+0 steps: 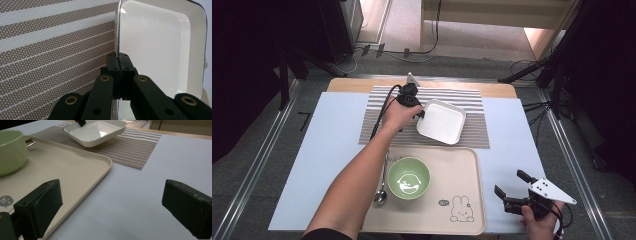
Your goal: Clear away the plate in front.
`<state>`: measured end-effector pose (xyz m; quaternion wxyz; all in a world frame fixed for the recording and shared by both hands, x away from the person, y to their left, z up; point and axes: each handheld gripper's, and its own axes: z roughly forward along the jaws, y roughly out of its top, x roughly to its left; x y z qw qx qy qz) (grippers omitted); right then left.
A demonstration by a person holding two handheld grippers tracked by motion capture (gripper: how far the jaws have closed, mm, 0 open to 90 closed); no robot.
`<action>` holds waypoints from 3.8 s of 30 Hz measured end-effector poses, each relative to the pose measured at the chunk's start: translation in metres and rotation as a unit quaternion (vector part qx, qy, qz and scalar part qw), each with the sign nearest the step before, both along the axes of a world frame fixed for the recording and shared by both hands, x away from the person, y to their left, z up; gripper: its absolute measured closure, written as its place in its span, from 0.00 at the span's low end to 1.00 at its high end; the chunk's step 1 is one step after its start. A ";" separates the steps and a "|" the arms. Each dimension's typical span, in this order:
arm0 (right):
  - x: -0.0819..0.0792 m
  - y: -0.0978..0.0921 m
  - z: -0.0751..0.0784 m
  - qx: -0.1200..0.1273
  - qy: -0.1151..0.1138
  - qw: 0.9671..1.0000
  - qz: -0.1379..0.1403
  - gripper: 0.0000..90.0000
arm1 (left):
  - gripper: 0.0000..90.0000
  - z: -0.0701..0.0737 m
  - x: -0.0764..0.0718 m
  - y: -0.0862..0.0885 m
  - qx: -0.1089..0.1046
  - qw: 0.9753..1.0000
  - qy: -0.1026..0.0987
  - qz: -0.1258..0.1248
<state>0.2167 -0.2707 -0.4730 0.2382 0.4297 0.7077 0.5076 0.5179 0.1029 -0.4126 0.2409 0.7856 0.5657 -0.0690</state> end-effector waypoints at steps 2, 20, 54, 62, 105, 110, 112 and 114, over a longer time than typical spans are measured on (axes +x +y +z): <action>0.000 0.001 0.000 0.000 0.001 1.000 0.000 0.03 | 1.00 0.002 -0.002 -0.002 0.004 1.000 -0.005 -0.012; 0.000 0.002 0.000 -0.002 0.000 1.000 0.002 0.03 | 1.00 0.007 -0.025 -0.030 0.012 0.991 -0.033 -0.131; -0.003 0.001 0.002 -0.004 -0.001 1.000 0.000 0.03 | 1.00 0.002 -0.052 -0.057 0.021 0.961 -0.039 -0.273; -0.003 0.001 0.002 -0.003 -0.001 1.000 -0.001 0.03 | 1.00 0.000 -0.061 -0.062 0.026 0.946 -0.032 -0.323; -0.002 0.001 0.001 -0.002 -0.001 1.000 0.002 0.03 | 1.00 -0.006 -0.091 -0.094 0.035 0.878 -0.037 -0.476; -0.002 0.001 0.001 -0.002 -0.001 1.000 0.002 0.03 | 1.00 -0.007 -0.091 -0.094 0.037 0.873 -0.032 -0.486; -0.002 0.001 0.001 -0.001 -0.001 1.000 0.002 0.03 | 1.00 -0.008 -0.091 -0.095 0.039 0.871 -0.031 -0.489; -0.002 0.001 0.001 -0.002 -0.001 1.000 0.002 0.03 | 1.00 -0.009 -0.092 -0.097 0.036 0.871 -0.026 -0.489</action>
